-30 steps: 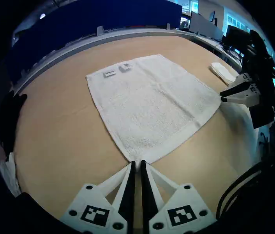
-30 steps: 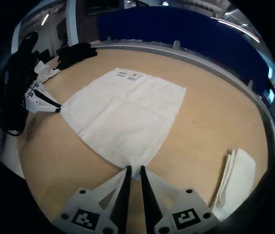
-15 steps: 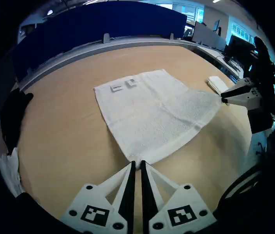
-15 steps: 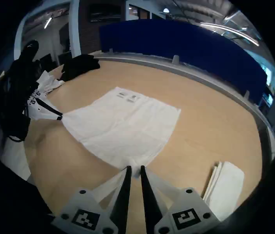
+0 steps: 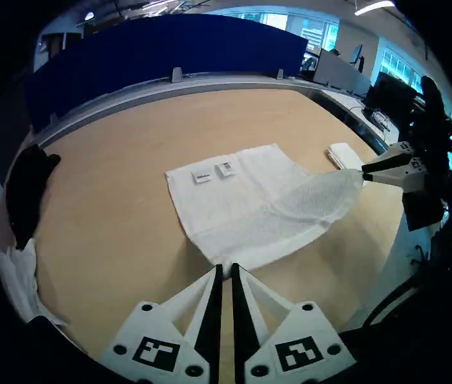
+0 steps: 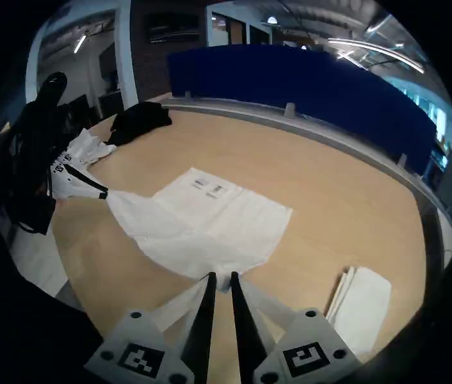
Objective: Fold towel
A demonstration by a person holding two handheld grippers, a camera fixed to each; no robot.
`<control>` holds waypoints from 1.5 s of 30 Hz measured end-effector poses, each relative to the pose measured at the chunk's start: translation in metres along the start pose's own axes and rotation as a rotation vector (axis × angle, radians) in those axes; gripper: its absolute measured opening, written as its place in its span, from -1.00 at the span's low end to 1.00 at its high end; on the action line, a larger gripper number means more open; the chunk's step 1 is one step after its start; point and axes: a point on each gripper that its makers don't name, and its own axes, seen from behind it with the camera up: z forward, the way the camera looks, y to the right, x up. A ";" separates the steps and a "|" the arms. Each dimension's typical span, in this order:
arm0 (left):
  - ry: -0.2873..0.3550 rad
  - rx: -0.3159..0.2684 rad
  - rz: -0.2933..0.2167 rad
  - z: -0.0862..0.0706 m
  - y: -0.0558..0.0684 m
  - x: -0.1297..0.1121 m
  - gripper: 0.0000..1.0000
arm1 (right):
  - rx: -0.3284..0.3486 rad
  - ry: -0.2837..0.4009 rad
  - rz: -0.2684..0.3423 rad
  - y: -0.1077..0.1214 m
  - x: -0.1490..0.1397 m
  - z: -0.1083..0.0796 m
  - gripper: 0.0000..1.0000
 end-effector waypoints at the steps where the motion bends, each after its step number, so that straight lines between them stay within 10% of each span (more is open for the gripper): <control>1: 0.001 -0.002 -0.001 -0.003 0.001 0.001 -0.81 | 0.001 0.001 0.003 -0.001 0.001 -0.002 -0.65; 20: 0.003 -0.012 -0.025 -0.011 0.009 0.004 -0.81 | 0.014 -0.018 -0.008 0.003 0.000 -0.012 -0.65; 45: 0.078 0.051 -0.049 0.042 -0.037 0.051 -0.81 | -0.036 -0.017 0.006 0.050 0.038 0.050 -0.65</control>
